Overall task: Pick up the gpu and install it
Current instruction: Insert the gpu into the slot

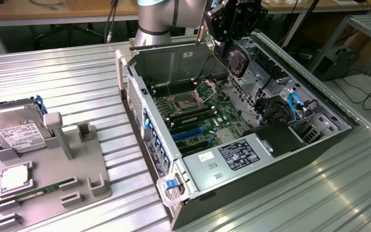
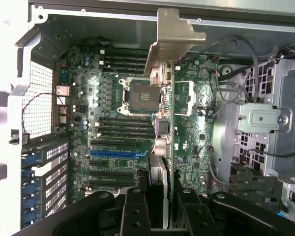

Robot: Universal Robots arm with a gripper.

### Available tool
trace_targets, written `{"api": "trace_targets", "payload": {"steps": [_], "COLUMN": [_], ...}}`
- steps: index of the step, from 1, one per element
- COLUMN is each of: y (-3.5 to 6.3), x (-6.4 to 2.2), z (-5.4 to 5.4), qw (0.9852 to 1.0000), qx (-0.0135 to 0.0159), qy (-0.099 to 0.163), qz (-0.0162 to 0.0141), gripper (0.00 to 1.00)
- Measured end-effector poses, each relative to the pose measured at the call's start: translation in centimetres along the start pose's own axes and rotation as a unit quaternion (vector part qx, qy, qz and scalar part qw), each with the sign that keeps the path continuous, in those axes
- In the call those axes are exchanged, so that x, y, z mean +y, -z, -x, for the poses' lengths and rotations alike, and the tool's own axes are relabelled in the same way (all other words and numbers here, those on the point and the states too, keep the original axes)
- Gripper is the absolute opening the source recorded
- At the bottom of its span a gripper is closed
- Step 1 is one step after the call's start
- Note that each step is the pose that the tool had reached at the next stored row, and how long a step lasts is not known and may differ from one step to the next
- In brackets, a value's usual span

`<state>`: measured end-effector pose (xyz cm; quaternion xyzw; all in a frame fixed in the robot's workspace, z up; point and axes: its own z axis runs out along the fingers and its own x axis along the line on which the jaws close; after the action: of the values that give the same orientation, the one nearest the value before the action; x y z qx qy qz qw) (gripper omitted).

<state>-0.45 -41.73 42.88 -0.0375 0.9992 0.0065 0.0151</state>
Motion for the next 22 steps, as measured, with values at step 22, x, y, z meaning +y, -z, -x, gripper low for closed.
{"api": "trace_targets", "payload": {"steps": [22], "y": [0.00], "x": [0.00], "z": [0.00], "qw": [0.9930], "qx": [0.0014], "qy": [0.118], "qz": [0.0040], "gripper": [0.27]}}
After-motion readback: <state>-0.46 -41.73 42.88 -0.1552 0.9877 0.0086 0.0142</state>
